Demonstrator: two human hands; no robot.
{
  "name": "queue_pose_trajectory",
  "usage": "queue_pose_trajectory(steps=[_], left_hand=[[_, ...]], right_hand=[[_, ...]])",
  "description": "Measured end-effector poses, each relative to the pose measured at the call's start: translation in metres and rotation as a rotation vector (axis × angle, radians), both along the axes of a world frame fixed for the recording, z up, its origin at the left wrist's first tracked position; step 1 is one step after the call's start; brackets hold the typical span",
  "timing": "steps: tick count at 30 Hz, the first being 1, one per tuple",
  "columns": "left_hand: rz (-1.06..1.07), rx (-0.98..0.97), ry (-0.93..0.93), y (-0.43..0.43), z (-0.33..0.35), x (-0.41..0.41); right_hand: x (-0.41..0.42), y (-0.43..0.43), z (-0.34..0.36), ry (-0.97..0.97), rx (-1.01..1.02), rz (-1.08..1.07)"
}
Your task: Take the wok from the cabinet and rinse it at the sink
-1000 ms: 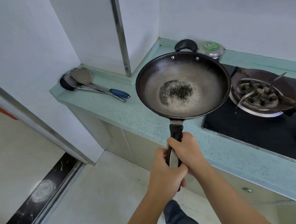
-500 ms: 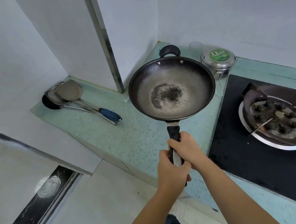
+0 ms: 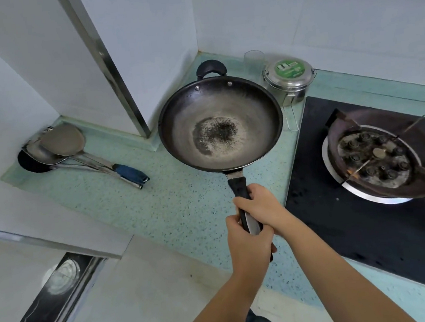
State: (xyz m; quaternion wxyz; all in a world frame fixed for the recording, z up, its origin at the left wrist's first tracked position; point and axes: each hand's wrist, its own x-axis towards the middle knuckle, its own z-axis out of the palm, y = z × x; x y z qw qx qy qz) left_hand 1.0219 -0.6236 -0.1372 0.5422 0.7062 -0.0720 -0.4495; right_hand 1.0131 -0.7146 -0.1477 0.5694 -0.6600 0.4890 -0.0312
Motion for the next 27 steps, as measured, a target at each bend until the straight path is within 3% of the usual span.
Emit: queue_pose_trajectory(steps=[11,18,23,27], left_hand=[[-0.010,-0.011,0.024,-0.004,0.002,-0.003],[-0.135,-0.013,0.041,0.004,0.005,0.003],[-0.087,-0.021,0.150,0.009,0.001,0.016],[-0.096,0.046,-0.054,0.004,0.000,0.027]], right_hand=[[-0.008,-0.002,0.008,-0.034,0.003,-0.008],[-0.014,0.000,0.007,-0.064,0.032,-0.033],[-0.019,0.001,0.002,-0.108,0.060,-0.060],[-0.030,-0.003,0.003,-0.138,0.046,-0.062]])
